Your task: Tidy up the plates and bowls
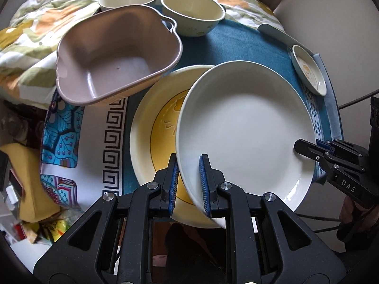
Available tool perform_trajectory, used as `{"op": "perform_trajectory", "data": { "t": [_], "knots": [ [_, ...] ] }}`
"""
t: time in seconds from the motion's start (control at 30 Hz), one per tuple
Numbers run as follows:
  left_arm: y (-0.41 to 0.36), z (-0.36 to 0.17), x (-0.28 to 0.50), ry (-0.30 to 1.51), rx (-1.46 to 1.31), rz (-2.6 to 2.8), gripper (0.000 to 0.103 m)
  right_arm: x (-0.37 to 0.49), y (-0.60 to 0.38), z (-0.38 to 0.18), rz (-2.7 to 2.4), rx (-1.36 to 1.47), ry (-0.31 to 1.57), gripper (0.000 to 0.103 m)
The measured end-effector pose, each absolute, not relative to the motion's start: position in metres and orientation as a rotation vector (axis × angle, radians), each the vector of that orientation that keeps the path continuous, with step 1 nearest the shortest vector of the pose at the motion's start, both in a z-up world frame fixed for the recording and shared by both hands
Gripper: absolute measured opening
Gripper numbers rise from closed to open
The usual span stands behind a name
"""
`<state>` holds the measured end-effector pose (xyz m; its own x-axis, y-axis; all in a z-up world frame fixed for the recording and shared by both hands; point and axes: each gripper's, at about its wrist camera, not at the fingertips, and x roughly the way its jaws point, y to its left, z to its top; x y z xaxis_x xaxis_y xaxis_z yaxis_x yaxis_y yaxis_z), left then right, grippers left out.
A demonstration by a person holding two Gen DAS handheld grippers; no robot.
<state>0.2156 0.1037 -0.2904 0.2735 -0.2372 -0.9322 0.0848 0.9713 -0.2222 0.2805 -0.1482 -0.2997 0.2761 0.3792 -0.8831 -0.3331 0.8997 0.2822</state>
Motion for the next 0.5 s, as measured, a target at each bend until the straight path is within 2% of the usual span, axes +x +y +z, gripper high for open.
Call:
{"op": "perform_trajectory", "data": {
  "t": [0.5],
  "knots": [
    [0.093,-0.317,0.226,1.311,-0.055,-0.16,0.015,0.281,-0.137,-0.314,0.458,0.006,1.211,0.014]
  ]
}}
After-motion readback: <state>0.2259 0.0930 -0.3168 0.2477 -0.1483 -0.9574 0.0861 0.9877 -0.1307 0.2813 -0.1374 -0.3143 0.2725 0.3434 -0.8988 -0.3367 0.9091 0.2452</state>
